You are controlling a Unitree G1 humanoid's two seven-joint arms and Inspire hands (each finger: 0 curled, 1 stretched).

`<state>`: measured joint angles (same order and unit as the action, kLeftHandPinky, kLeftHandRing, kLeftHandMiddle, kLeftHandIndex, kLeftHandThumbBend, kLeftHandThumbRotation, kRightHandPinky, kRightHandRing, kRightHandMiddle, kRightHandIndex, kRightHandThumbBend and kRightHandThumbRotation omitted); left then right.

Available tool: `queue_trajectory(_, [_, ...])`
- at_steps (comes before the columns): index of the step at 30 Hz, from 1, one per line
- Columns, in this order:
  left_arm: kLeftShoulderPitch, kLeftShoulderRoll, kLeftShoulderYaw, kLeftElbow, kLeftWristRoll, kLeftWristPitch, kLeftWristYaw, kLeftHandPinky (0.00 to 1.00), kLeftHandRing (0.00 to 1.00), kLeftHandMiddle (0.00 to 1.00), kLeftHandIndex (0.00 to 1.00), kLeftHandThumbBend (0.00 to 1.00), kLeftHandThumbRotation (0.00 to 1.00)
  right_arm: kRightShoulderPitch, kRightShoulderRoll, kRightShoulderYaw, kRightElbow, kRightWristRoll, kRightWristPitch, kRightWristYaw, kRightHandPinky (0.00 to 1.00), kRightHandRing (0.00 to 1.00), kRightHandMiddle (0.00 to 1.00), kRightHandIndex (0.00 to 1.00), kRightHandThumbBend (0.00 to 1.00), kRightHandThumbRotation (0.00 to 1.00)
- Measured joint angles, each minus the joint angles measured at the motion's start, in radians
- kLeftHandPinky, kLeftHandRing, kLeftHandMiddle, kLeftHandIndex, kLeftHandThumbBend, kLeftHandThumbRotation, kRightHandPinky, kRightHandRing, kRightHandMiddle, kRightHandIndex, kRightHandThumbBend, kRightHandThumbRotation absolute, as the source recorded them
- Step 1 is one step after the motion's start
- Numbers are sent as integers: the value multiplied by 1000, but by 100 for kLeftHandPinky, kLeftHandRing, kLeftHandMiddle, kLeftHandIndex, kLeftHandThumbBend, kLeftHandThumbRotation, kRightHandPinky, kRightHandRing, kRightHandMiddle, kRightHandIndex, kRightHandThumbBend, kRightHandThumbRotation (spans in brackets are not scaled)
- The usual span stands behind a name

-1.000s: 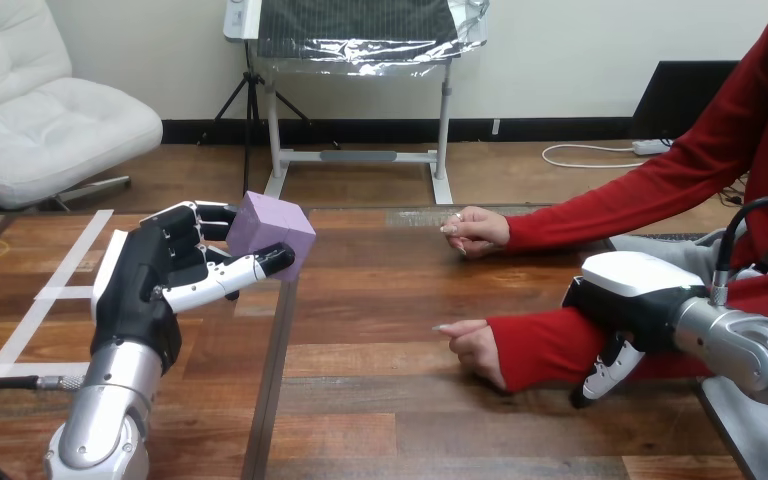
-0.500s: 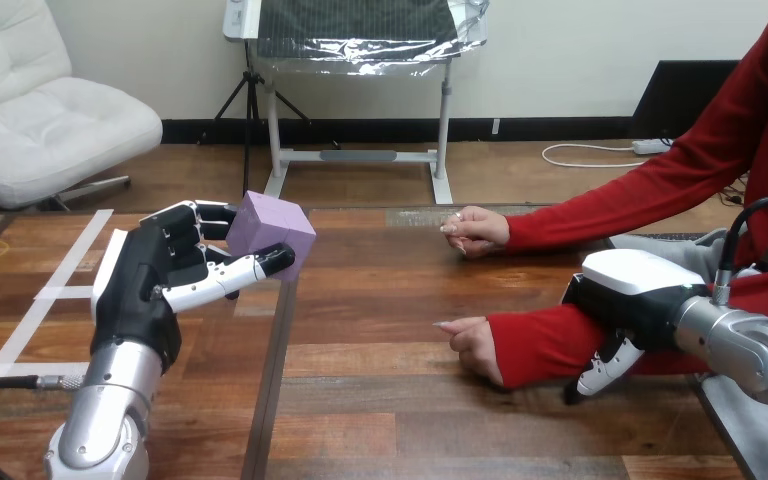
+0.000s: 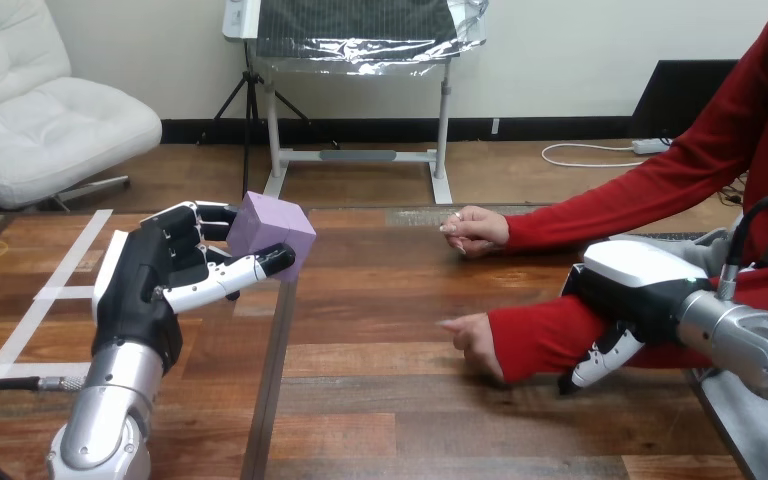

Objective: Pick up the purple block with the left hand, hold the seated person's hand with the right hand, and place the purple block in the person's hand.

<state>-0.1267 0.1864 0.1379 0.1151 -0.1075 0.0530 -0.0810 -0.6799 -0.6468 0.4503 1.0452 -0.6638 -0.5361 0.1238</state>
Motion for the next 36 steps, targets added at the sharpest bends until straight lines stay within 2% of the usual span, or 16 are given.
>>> queue_trajectory(7, [-6, -2, -1, 35, 17, -32, 9, 25, 31, 36, 39, 51, 0, 7, -10, -17, -19, 25, -6, 6, 11, 15, 20, 20, 80, 31])
queue_trajectory(17, [-45, -2, -2, 144, 42, -103, 10, 25, 31, 36, 38, 55, 0, 11, -20, -40, -48, 49, -17, 15, 10, 14, 20, 19, 81, 32])
queue_trajectory(27, [-107, -2, -5, 277, 66, -183, -1, 24, 30, 36, 38, 58, 0, 17, -22, -54, -82, 57, -22, 21, 10, 14, 19, 19, 82, 32])
queue_trajectory(36, [-172, -2, -9, 386, 95, -224, -3, 25, 31, 36, 38, 63, 0, 33, -26, -66, -119, 67, -22, 36, 9, 13, 19, 19, 82, 32])
